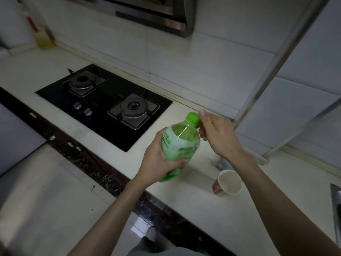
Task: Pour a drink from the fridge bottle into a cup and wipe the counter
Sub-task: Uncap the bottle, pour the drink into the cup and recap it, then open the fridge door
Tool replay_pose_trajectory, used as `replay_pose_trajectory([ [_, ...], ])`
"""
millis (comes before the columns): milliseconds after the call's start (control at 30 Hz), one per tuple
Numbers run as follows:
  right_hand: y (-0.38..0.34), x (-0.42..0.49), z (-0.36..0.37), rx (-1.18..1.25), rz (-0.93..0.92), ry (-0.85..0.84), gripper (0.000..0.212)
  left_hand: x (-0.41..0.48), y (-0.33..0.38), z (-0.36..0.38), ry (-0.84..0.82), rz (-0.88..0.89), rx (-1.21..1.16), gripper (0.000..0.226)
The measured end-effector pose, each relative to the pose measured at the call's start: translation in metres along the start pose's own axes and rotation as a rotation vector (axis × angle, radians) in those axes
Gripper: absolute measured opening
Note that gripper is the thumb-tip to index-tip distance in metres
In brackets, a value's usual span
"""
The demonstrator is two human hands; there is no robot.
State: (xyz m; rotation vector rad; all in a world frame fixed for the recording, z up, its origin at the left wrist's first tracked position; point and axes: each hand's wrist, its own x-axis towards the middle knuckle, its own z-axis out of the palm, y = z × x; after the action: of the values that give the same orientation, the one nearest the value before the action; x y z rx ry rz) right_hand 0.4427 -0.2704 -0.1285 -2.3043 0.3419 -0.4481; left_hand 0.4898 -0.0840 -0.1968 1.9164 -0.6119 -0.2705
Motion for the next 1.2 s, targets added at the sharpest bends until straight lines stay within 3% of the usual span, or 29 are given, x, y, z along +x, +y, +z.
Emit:
replay_pose_trajectory([
  [133, 0.009, -0.016, -0.004, 0.258, -0.101, -0.129, 0.041, -0.025, 0.014, 0.005, 0.184, -0.081, -0.063, 0.091],
  [267, 0.016, -0.043, 0.004, 0.414, -0.161, -0.215, 0.012, -0.059, 0.023, 0.01, 0.361, -0.149, -0.085, 0.095],
  [500, -0.014, -0.061, 0.032, 0.473, -0.331, -0.358, 0.021, -0.118, 0.034, -0.005, 0.59, -0.288, -0.126, 0.095],
  [733, -0.068, -0.073, 0.077, 0.483, -0.433, -0.509, 0.026, -0.161, 0.031, -0.057, 0.783, -0.308, -0.113, 0.087],
  [1200, -0.248, -0.079, 0.241, 0.462, -0.624, -0.644, 0.024, -0.237, -0.036, -0.253, 1.001, -0.287, -0.124, 0.082],
])
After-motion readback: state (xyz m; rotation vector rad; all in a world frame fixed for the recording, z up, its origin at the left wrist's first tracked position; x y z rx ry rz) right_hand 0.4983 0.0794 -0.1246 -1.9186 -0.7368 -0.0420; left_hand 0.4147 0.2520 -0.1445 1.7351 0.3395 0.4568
